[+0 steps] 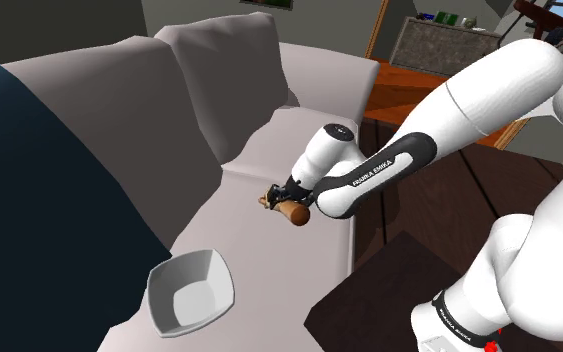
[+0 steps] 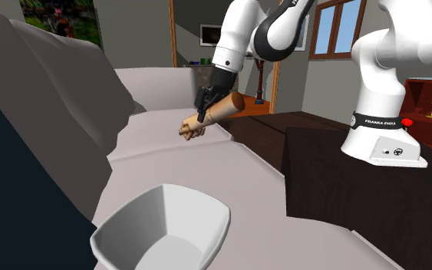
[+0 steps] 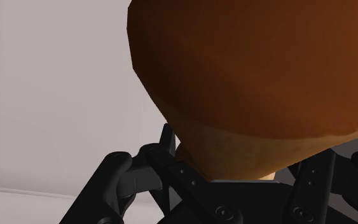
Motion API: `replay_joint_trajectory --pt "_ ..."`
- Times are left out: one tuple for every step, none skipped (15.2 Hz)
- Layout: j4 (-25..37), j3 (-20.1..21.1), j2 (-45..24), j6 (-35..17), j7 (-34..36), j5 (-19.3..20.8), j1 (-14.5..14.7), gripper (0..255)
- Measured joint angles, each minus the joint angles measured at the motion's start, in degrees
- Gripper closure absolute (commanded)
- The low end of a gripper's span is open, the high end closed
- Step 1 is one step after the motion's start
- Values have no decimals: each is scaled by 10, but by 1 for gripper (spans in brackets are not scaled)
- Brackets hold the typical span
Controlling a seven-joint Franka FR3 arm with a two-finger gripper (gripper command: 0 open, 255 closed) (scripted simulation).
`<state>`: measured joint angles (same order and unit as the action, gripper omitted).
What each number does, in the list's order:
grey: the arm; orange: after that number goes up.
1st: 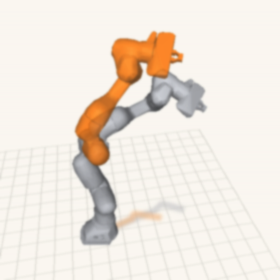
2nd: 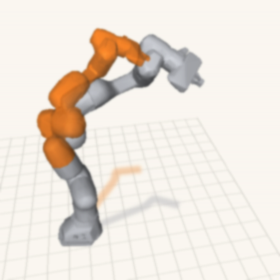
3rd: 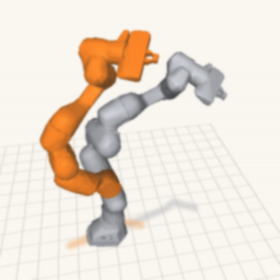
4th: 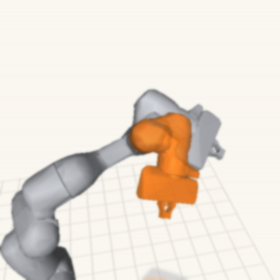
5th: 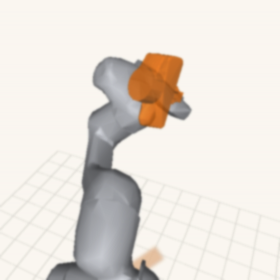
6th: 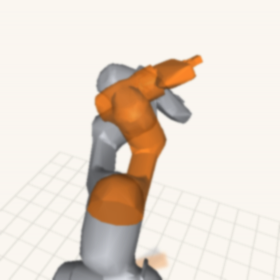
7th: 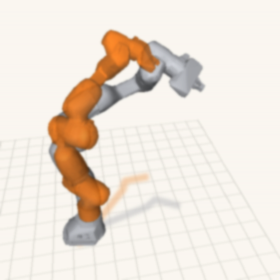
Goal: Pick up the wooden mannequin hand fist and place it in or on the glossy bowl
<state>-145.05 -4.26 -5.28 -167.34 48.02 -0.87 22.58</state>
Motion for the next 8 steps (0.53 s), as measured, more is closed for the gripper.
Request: replay_joint_trajectory --pt "13 1 -11 2 20 10 9 255" --pt "22 1 -14 9 48 26 23 255" --pt "28 0 -18 11 77 42 37 255" --pt "37 0 -24 14 104 57 51 255" --pt "43 0 -29 17 128 69 63 255" --pt "54 0 -36 20 147 78 74 255" --pt "59 0 -36 27 171 89 87 255" --pt "75 1 -47 33 191 97 99 255"
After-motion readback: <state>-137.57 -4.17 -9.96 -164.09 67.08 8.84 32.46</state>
